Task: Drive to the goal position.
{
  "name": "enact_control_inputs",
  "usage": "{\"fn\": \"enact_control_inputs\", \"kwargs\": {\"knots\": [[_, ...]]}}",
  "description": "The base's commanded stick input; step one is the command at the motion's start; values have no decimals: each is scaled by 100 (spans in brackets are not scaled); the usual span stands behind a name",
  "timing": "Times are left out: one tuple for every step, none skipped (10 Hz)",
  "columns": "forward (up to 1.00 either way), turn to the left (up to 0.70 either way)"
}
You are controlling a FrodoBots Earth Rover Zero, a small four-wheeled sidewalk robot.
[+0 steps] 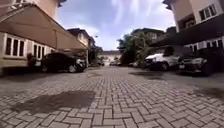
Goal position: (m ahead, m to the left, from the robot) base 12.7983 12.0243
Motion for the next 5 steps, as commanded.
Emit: {"fn": "enact_control_inputs", "kwargs": {"knots": [[69,3],[69,3],[69,3],[69,3],[69,3]]}}
